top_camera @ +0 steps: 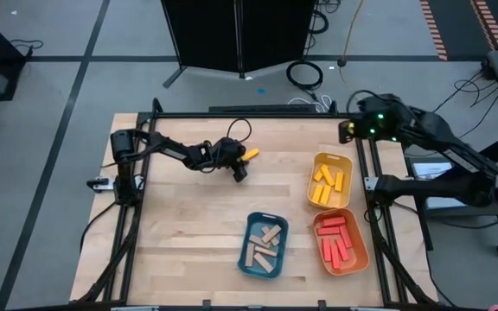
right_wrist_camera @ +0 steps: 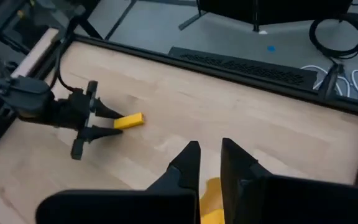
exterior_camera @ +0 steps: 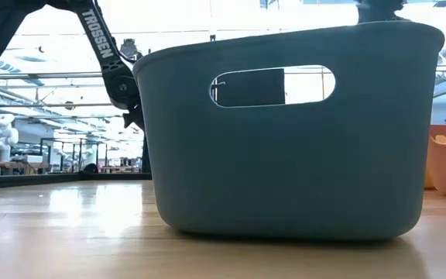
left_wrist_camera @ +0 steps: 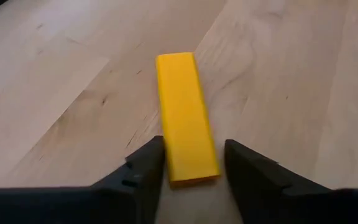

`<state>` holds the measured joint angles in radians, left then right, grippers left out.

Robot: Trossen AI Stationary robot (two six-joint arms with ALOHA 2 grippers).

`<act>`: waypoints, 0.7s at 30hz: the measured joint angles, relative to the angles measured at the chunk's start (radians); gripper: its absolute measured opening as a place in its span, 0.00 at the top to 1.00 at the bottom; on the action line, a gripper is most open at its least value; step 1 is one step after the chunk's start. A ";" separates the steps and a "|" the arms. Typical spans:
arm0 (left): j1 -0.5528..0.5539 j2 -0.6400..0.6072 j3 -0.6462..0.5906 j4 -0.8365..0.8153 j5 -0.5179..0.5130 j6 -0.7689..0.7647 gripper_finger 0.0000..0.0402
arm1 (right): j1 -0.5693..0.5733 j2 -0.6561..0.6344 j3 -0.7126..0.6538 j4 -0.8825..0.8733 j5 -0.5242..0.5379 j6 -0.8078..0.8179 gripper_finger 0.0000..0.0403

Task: Sort blocks
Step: Put the yellow block into the yellow bin

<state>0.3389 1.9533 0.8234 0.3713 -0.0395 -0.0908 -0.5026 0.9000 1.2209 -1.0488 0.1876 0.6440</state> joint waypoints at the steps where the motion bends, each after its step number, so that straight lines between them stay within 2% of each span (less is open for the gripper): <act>1: -0.002 -0.003 0.000 -0.003 -0.004 -0.014 0.62 | 0.000 -0.018 0.000 -0.009 0.001 0.007 1.00; 5: -0.010 -0.022 0.006 -0.017 -0.011 -0.077 0.80 | 0.000 -0.080 0.000 -0.029 0.001 0.029 1.00; 12: -0.045 -0.141 0.059 -0.022 0.106 -0.115 0.80 | 0.000 -0.117 0.000 -0.024 -0.036 0.050 1.00; 15: -0.091 -0.189 0.149 0.007 0.118 -0.115 0.80 | 0.001 -0.117 0.000 -0.026 -0.040 0.050 1.00; 17: -0.129 -0.185 0.233 -0.030 0.125 -0.136 0.80 | 0.001 -0.111 0.000 -0.019 -0.041 0.051 1.00; 21: -0.172 -0.100 0.442 -0.151 0.179 -0.166 0.80 | 0.001 -0.099 0.000 0.001 -0.057 0.051 1.00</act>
<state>0.1666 1.8537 1.2652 0.2208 0.1392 -0.2566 -0.5018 0.8008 1.2209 -1.0482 0.1306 0.6945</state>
